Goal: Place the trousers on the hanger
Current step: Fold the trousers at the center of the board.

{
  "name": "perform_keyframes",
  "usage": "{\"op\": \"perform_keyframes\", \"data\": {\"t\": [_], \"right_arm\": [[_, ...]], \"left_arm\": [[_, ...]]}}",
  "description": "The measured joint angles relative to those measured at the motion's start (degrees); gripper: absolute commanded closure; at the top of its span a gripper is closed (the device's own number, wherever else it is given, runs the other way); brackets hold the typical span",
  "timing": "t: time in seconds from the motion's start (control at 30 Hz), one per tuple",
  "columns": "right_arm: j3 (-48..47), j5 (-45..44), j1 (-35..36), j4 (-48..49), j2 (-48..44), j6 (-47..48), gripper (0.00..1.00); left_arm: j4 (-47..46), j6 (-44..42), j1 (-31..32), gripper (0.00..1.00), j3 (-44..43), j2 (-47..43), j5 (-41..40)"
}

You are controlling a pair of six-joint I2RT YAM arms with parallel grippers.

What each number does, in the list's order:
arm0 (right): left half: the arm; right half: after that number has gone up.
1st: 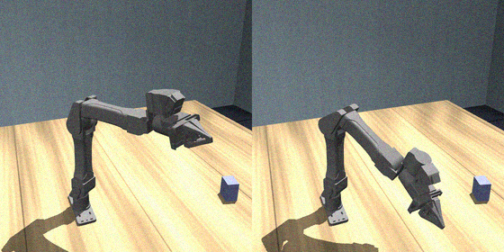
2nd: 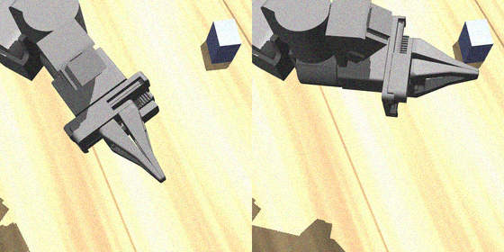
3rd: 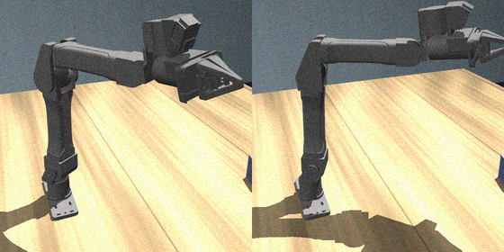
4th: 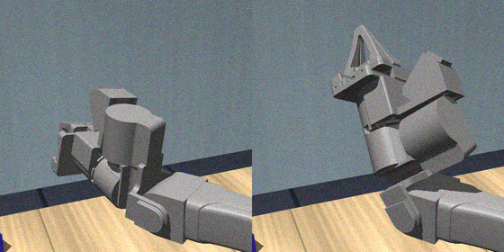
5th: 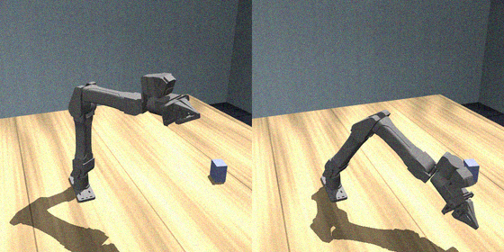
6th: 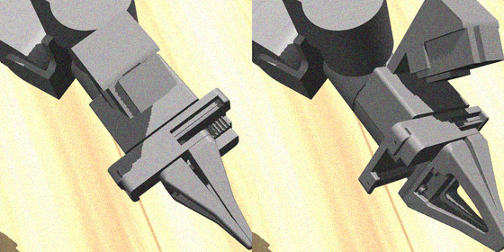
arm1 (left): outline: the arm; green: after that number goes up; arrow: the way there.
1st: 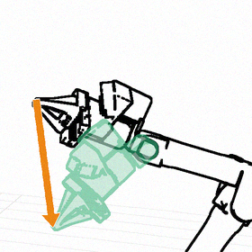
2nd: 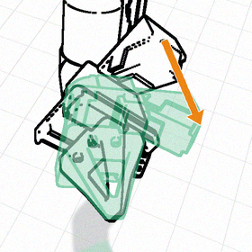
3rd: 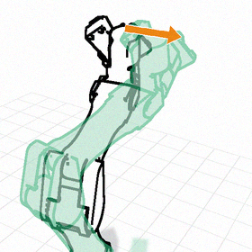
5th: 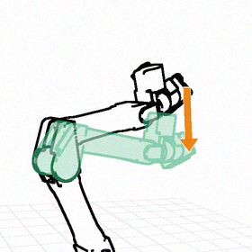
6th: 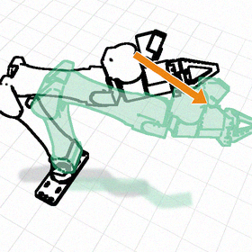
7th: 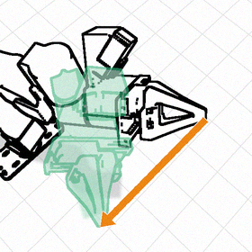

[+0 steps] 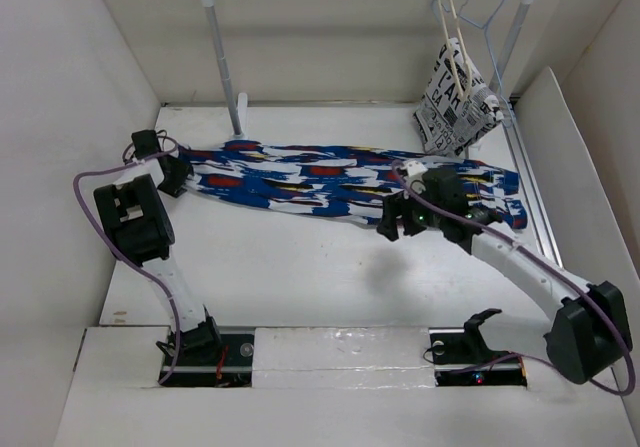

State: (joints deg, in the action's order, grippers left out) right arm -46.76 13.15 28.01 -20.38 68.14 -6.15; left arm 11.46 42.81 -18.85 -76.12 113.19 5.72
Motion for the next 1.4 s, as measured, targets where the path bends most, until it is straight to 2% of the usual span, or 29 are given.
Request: {"op": "perform_keyframes", "data": {"t": [0.13,0.2,0.3,0.37,0.47,0.53,0.67,0.7,0.73,0.77,0.8,0.83,0.9,1.03,1.17,1.27,1.4], "right_arm": [[4.17,1.90,-16.55,-0.20,-4.13,-2.29,0.03],[7.80,3.30,-29.75,0.35,-6.64,-4.59,0.02],[12.76,4.24,-44.00,1.66,-8.11,-8.52,0.02],[15.63,5.64,-50.93,3.15,-7.15,-10.86,0.02],[17.84,7.85,-60.76,6.82,-2.43,-13.97,0.02],[17.62,9.07,-65.11,10.93,2.80,-16.02,0.02],[13.14,12.20,-67.45,21.64,13.27,-20.13,0.04],[12.61,12.59,-67.43,24.11,15.04,-21.31,0.08],[12.20,13.05,-67.43,26.53,16.74,-22.53,0.16],[11.78,13.38,-67.36,28.55,18.23,-23.58,0.29],[11.37,13.46,-67.32,29.70,19.52,-24.41,0.59],[11.15,13.35,-67.28,30.27,20.65,-24.87,0.75],[11.15,13.27,-67.82,30.21,22.47,-26.23,0.98],[11.17,13.92,-70.05,26.67,20.24,-25.70,1.00],[11.61,12.92,-71.54,18.32,10.49,-23.71,1.00],[11.17,11.78,-71.65,12.87,3.63,-21.46,1.00],[10.19,11.37,-73.77,6.86,-0.55,-18.40,1.00]], "left_arm": [[0.50,-0.13,0.00,0.59,-1.79,1.22,-0.59],[0.90,-0.44,0.02,0.66,-2.84,1.97,-0.85],[1.70,-1.05,0.02,0.81,-4.02,2.91,-1.51],[2.25,-1.66,0.02,0.93,-4.55,3.32,-1.81],[3.34,-2.47,0.02,1.00,-5.35,3.82,-2.14],[4.13,-3.08,0.11,1.00,-6.10,4.09,-2.54],[5.53,-4.39,0.44,1.00,-7.43,4.70,-3.58],[6.14,-4.72,0.48,1.00,-8.02,4.98,-3.74],[6.51,-5.01,0.52,1.00,-8.52,5.27,-3.93],[6.82,-5.22,0.52,1.00,-8.87,5.42,-4.24],[7.13,-5.51,0.57,1.00,-9.22,5.60,-4.57],[7.26,-5.84,0.61,1.00,-9.38,5.62,-5.09],[7.48,-6.40,0.79,1.00,-9.42,5.60,-6.64],[7.48,-7.08,1.27,1.00,-8.59,4.96,-9.97],[8.46,-7.58,1.92,1.00,-6.19,2.93,-14.32],[9.77,-8.17,2.03,1.00,-1.42,-0.79,-18.64],[14.19,-9.07,1.84,1.00,6.19,-7.43,-23.80]]}}
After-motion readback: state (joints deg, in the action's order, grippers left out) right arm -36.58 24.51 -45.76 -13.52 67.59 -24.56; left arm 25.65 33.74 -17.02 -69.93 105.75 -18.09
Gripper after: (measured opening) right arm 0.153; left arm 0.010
